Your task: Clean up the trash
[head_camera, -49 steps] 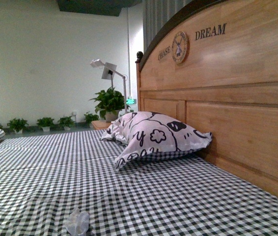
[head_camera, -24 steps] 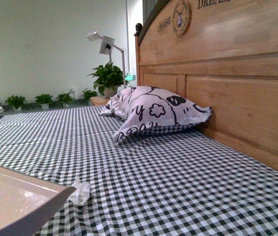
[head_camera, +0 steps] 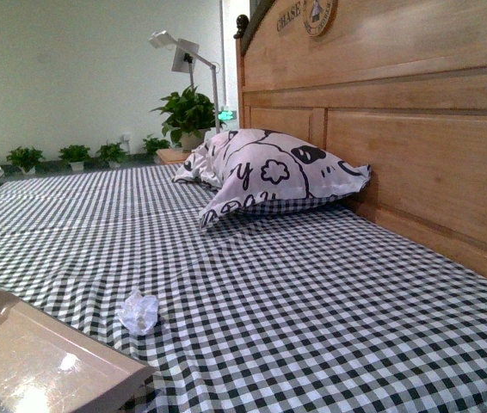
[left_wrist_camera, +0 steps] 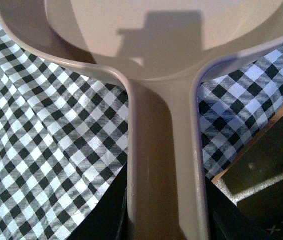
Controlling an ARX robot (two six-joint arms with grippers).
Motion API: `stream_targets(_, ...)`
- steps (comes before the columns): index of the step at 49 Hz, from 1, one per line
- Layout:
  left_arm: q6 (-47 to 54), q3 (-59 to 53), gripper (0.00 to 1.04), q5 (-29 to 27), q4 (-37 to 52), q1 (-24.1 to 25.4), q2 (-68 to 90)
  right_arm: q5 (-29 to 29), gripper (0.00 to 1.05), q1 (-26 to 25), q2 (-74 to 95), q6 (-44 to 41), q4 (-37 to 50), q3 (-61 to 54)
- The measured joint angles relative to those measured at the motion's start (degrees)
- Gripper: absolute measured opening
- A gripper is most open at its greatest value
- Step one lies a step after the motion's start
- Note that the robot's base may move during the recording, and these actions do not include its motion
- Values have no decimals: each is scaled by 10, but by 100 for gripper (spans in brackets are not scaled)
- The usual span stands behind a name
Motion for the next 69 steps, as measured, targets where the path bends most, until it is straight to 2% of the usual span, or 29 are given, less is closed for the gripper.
stream_targets(11, 6, 22, 26, -6, 20, -9, 51, 0, 20, 0, 0, 0, 0, 0)
stream_targets(51, 15, 45, 26, -13, -2, -28, 101, 0, 20, 0, 0, 0, 0, 0)
stream_targets(55, 15, 45, 26, -13, -2, -28, 101, 41, 20, 16, 37, 43, -134, 52)
stream_targets(58, 15, 45, 26, -13, -2, -29, 101, 18, 20, 22, 96, 61, -247, 113)
stream_targets(60, 15, 45, 26, -13, -2, -30, 101, -6, 20, 21, 130, 70, -281, 134)
stream_targets(69, 16, 45, 26, -13, -2, -30, 102, -140, 20, 0, 319, 91, -272, 204)
